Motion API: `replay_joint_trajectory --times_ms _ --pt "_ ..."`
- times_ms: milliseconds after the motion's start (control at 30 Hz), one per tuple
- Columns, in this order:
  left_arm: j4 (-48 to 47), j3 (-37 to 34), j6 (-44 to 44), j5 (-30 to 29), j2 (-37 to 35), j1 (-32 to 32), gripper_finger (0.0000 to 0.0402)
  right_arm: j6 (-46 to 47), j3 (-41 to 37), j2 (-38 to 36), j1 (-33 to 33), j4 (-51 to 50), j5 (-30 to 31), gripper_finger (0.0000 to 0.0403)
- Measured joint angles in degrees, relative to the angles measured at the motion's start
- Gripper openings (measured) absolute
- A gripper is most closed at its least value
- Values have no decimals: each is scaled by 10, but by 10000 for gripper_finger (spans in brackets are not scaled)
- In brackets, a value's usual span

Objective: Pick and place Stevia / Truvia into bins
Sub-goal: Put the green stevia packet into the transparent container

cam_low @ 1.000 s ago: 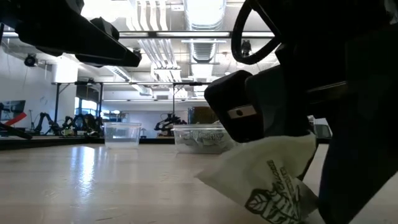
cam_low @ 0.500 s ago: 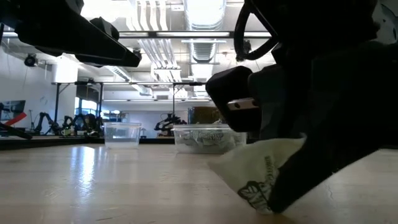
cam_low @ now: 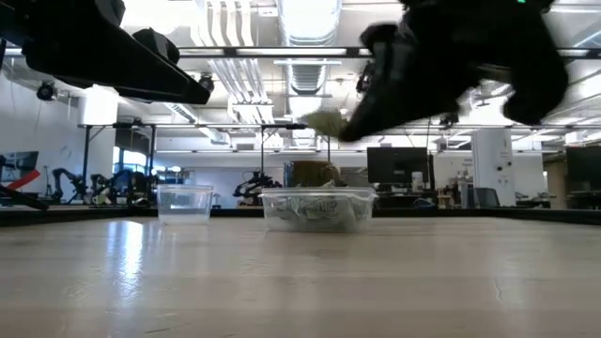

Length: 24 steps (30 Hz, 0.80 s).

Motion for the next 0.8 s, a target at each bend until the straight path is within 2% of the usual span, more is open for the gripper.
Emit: replay_joint_trajectory --times_ms 100,200,400,567,800 --pt "0 0 0 0 0 0 166 21 0 -28 -14 -29 83 9" --pt "0 0 0 0 0 0 166 35 0 -47 -40 -48 108 9" --pt "0 0 0 0 0 0 166 48 -2 -53 -115 -81 109 9" --pt "0 0 0 0 0 0 166 103 -7 -41 -178 -120 88 9" --pt "1 0 13 0 0 1 166 121 -32 -33 -203 -106 55 9"
